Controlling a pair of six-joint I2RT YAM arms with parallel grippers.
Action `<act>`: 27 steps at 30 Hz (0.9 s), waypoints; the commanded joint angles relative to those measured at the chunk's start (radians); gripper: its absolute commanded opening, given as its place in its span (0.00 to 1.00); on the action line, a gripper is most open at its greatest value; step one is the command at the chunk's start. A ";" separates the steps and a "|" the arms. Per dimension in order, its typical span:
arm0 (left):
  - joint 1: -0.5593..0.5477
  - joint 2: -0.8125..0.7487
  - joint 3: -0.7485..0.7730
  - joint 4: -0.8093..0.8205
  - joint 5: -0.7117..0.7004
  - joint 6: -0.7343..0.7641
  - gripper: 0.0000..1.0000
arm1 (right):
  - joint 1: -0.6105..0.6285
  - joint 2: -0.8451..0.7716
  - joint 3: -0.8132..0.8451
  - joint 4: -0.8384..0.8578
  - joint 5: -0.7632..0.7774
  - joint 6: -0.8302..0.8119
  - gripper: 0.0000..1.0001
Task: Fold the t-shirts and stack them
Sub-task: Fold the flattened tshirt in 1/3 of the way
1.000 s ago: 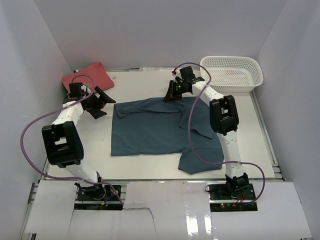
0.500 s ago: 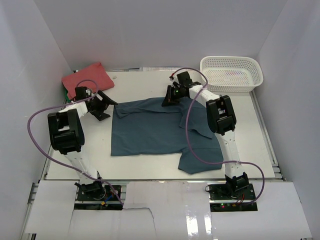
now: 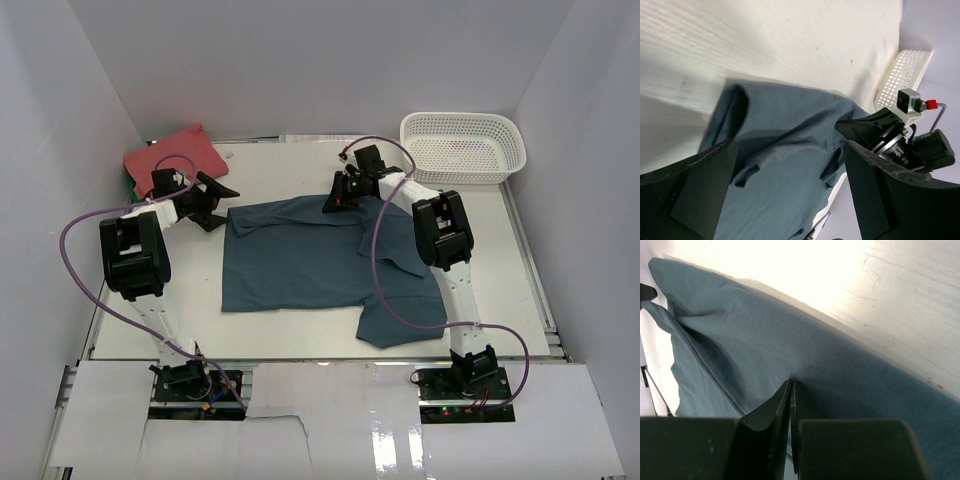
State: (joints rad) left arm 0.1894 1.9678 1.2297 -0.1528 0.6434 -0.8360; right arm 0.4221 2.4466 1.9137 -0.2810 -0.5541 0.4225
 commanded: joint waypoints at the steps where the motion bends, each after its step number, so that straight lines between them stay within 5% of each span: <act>1: -0.007 -0.009 0.048 0.036 0.044 -0.025 0.98 | 0.015 -0.017 -0.044 -0.041 0.043 -0.030 0.08; 27: -0.050 -0.066 0.028 -0.011 -0.136 0.113 0.97 | 0.017 -0.026 -0.050 -0.049 0.049 -0.039 0.09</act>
State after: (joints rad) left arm 0.1432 1.9747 1.2648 -0.1558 0.5488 -0.7597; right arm 0.4274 2.4241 1.8748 -0.2581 -0.5419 0.4145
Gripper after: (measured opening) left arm 0.974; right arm 0.085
